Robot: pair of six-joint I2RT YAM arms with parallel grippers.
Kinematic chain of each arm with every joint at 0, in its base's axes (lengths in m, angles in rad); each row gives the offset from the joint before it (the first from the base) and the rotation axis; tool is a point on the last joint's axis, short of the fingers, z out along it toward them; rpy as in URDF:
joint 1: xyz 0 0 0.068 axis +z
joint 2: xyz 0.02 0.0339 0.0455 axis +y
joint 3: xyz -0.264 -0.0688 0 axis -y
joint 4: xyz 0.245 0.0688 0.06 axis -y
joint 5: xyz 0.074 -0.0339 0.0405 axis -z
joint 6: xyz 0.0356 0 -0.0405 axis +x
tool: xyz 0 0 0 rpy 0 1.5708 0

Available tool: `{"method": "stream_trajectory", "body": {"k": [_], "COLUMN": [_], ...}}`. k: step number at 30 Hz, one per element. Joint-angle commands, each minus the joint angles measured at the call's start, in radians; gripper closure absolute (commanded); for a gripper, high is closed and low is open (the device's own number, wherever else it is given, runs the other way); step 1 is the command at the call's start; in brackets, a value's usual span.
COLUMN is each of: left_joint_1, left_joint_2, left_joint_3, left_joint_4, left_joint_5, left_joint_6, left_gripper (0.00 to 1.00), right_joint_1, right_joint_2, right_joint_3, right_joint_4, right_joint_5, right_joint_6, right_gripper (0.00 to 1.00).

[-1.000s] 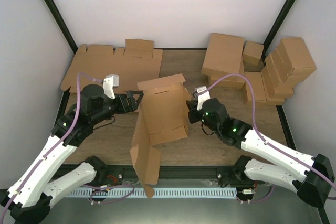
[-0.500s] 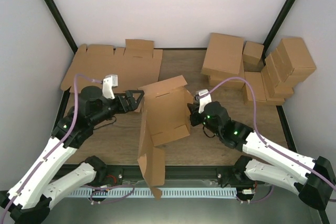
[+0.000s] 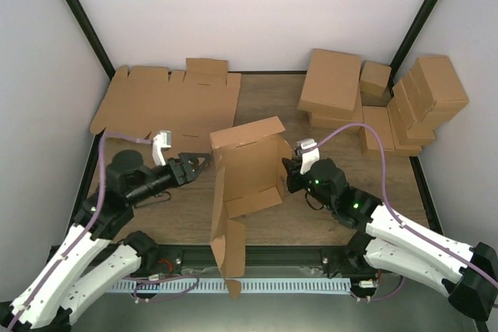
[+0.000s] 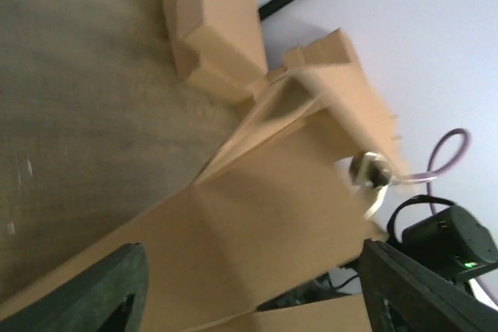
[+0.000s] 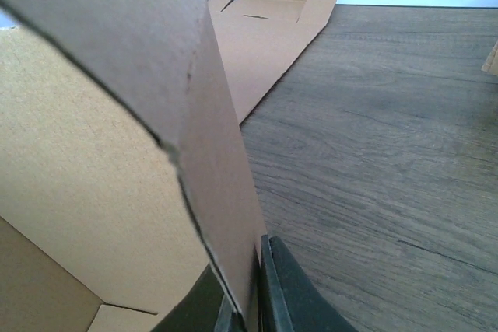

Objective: Fold the paper box

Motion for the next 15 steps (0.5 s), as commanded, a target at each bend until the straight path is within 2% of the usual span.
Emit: {"method": "stream_trajectory", "body": {"k": [1, 4, 9, 12, 15], "left_joint_1": [0.005, 0.005, 0.005, 0.005, 0.005], "left_joint_2": [-0.009, 0.009, 0.053, 0.079, 0.092], "left_joint_3": [-0.131, -0.194, -0.204, -0.201, -0.201], "left_joint_4": [0.123, 0.214, 0.275, 0.287, 0.283], "left_joint_5": [0.111, 0.154, 0.17, 0.185, 0.193], "left_joint_6": [-0.118, -0.159, -0.152, -0.143, -0.133], "left_gripper": [0.27, 0.33, 0.34, 0.34, 0.35], "right_joint_1": [-0.003, -0.002, -0.003, -0.003, -0.004], "right_joint_2": [-0.015, -0.025, -0.049, -0.065, -0.085], "right_joint_3": [-0.01, -0.011, -0.016, -0.012, 0.005], "right_joint_4": [0.008, 0.003, -0.01, -0.027, -0.063], "right_joint_5": [-0.005, -0.011, -0.013, -0.013, -0.015], "right_joint_6": [0.011, 0.01, 0.006, 0.004, 0.005], "right_gripper": [0.91, 0.89, 0.86, 0.78, 0.65]}}
